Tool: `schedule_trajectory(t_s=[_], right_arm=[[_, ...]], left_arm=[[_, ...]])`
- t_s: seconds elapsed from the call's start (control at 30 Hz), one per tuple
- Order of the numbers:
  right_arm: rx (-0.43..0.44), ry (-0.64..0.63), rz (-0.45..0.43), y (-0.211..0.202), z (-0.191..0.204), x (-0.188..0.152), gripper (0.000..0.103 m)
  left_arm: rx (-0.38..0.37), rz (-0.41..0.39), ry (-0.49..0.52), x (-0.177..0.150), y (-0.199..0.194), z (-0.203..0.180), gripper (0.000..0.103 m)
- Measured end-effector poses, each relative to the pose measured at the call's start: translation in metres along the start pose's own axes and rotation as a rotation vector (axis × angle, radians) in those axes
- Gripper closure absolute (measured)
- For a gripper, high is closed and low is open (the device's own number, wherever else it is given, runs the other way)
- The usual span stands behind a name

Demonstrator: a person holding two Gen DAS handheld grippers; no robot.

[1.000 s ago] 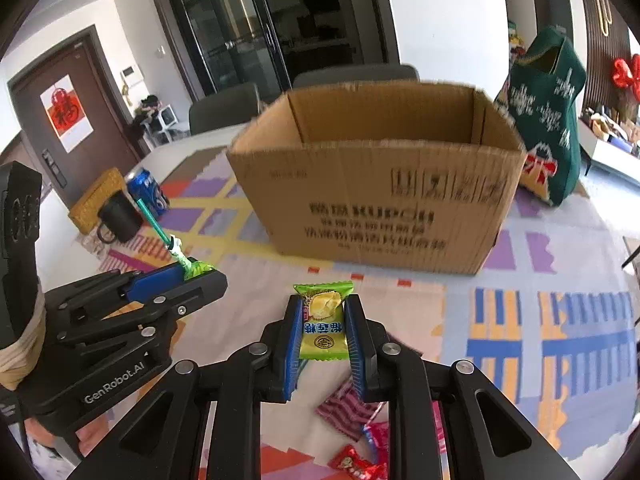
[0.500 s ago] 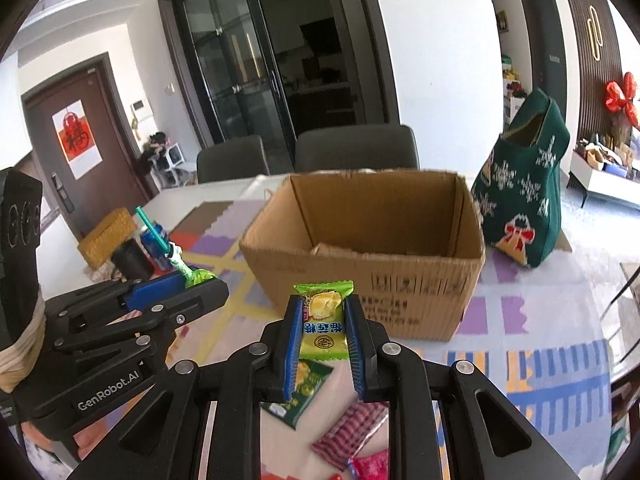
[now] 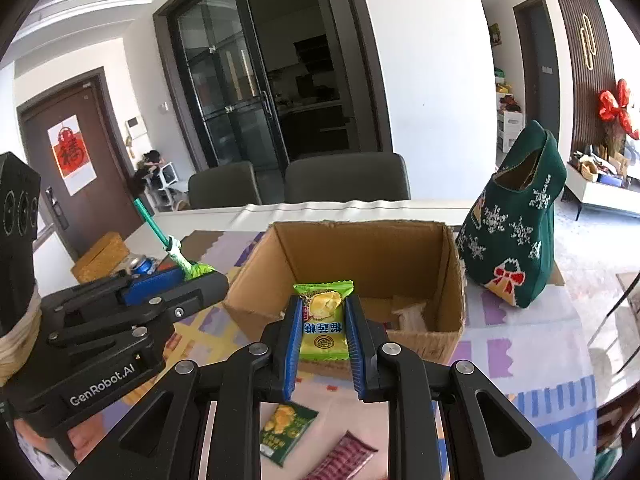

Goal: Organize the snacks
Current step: 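Carry the lollipop and yellow packet into the box and open both tools, then withdraw both tools from the box back over the remaining snacks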

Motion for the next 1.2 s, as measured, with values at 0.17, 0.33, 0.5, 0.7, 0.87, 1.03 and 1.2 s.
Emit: schedule_trajectory(t_s=[0.17,0.33,0.5,0.7,0.87,1.03,1.2], right_arm=[[-0.014,0.003,0.007,0.012,-0.011,0.011,0.081],[-0.032,0.01,0.022,0.025,-0.022,0.017,0.081],[-0.048,0.021,0.045,0.041,-0.032,0.018,0.081],[-0.072,0.036,0.068,0.055,-0.043,0.016,0.072],[-0.119,0.028,0.068,0.053,-0.044,0.008,0.058],[-0.124,0.048,0.069,0.042,-0.041,-0.003,0.058],[-0.118,0.071,0.076,0.032,-0.037,-0.018,0.058]], left_arm=[[-0.005,0.022,0.01,0.009,0.02,-0.002,0.076],[-0.011,0.052,0.017,0.012,0.043,-0.001,0.076],[-0.008,0.083,0.015,0.014,0.062,0.001,0.076],[0.053,0.111,0.033,0.013,0.075,0.0,0.05],[0.079,0.086,0.033,0.006,0.063,0.004,0.046],[0.095,0.062,0.042,-0.002,0.045,0.005,0.043],[0.095,0.056,0.047,-0.015,0.03,0.004,0.041]])
Point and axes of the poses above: each gripper's, at about its wrist camera, not at the fingertips, and y roughly the way its jaws point, z to its left, x to its top, the point moved 3 cm from there along y, roughly the way its jaws point, and after that the axes turned 6 degrees about x, right-handed, at the moved point
